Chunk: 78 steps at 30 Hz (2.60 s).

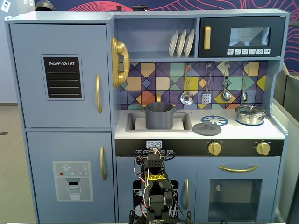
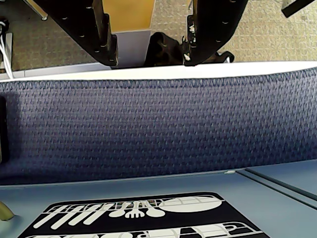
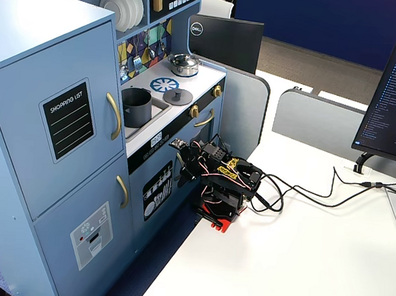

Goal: Pick up the lid from the counter and put it on the gray recipient

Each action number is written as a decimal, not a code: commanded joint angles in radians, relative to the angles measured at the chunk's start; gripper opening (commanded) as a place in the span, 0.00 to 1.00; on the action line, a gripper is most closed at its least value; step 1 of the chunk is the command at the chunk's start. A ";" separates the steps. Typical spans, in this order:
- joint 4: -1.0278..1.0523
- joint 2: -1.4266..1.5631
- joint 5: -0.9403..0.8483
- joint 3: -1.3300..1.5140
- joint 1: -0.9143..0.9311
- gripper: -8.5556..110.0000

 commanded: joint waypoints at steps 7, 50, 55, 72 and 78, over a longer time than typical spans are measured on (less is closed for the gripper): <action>0.183 -0.008 -0.005 0.000 0.014 0.14; -0.020 -0.268 -0.034 -0.360 0.126 0.16; -0.216 -0.422 -0.121 -0.718 0.307 0.12; -1.330 -0.572 -0.040 -0.586 0.675 0.30; -1.578 -0.695 -0.063 -0.511 0.689 0.34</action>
